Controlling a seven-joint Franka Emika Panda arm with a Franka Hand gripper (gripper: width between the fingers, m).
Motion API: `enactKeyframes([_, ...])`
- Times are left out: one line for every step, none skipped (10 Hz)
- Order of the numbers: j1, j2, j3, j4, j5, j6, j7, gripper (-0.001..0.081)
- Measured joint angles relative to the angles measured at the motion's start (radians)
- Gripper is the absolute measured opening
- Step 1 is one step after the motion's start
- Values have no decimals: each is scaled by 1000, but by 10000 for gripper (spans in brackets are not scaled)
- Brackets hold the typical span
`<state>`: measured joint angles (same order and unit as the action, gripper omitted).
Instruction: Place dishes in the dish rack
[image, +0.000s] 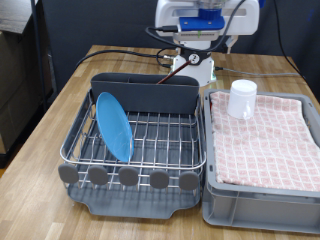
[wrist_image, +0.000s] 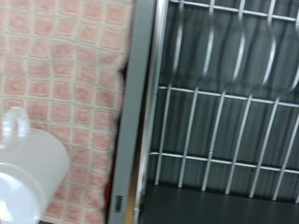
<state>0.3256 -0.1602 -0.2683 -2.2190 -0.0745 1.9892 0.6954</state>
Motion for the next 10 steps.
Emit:
enactKeyframes([11, -10, 25, -2, 1, -5, 45, 803])
enactKeyframes([22, -17, 51, -4, 3, -8, 94, 803])
enactKeyframes([32, -22, 74, -7, 5, -10, 139, 803])
enactKeyframes([41, -23, 95, -9, 9, -10, 174, 803])
enactKeyframes([49, -23, 110, -11, 17, -9, 194, 803])
enactKeyframes([54, -22, 121, -12, 23, -9, 208, 803])
enactKeyframes([59, -18, 132, -12, 24, -25, 214, 803])
enactKeyframes([60, -11, 143, -10, 21, -44, 219, 803])
enactKeyframes([61, -1, 153, -7, 21, -62, 226, 803])
enactKeyframes([61, 13, 162, -5, 21, -77, 236, 803])
